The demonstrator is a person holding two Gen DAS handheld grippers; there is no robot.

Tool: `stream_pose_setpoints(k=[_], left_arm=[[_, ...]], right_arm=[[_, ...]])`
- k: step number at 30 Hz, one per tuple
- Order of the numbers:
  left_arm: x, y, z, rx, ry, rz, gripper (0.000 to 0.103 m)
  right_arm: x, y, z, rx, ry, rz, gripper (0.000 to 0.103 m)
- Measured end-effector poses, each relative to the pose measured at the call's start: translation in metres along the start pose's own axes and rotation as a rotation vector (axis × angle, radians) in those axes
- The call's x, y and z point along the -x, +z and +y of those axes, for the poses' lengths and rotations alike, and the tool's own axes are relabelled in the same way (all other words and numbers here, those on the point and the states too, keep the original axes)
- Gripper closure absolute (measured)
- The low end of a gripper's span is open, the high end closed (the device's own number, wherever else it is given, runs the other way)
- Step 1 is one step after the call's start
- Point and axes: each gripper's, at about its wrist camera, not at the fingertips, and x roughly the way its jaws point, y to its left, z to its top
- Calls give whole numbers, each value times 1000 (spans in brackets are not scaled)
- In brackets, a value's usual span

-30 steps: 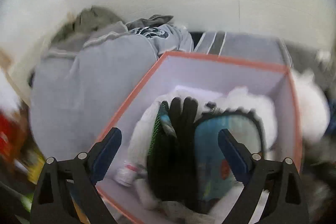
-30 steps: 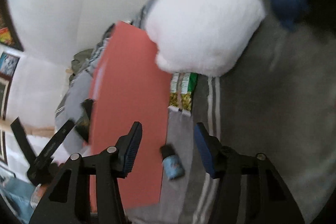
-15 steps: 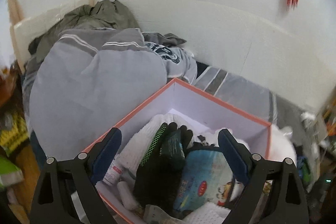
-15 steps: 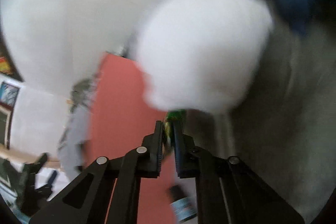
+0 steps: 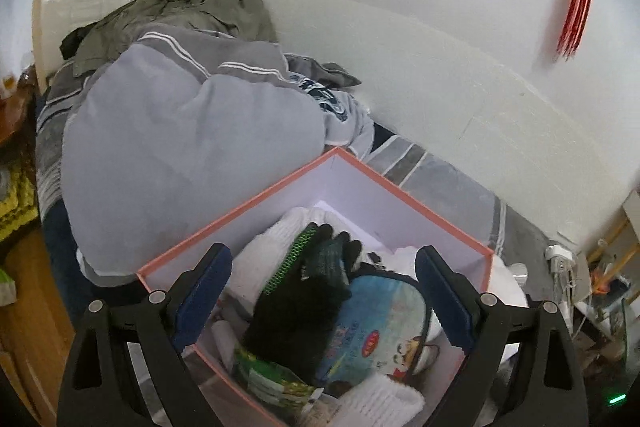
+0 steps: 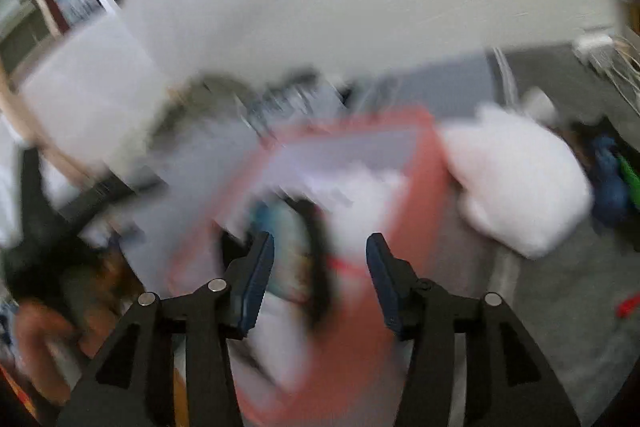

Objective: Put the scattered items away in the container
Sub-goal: 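Grasp the small blue-labelled bottle with the right tool and carry it toward the box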

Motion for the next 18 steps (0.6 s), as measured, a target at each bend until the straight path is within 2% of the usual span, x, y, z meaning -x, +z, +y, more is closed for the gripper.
stream_pose_setpoints(k=[3, 4, 6, 8, 9, 10, 12, 14, 16, 18], left_arm=[[-4, -4, -8, -9, -26, 29, 9], [-5, -4, -10, -14, -31, 33, 9], [-5, -5, -12, -12, -31, 32, 9], [-4, -4, -12, -12, -34, 29, 9], [-4, -5, -12, -18, -35, 29, 9], [-5, -5, -12, -23, -34, 29, 9], [-4, -2, -8, -26, -30, 25, 9], [-2, 2, 2, 5, -24, 13, 9], [1, 8, 16, 58, -14, -4, 9], [6, 14, 30, 117, -6, -27, 9]], right_arm=[[-29, -24, -32, 21, -31, 226, 55], [-42, -38, -36, 54, -75, 287, 56], [-59, -45, -42, 84, -112, 319, 57], [-83, -56, -43, 105, -144, 357, 67], [-96, -63, -46, 124, -181, 402, 79], [-99, -67, -47, 136, -196, 406, 79], [-84, -60, -52, 54, -176, 375, 80], [-51, -44, -57, -28, -146, 285, 80], [-9, -21, -49, -55, -103, 163, 80], [39, 6, -21, -15, -11, 12, 80]])
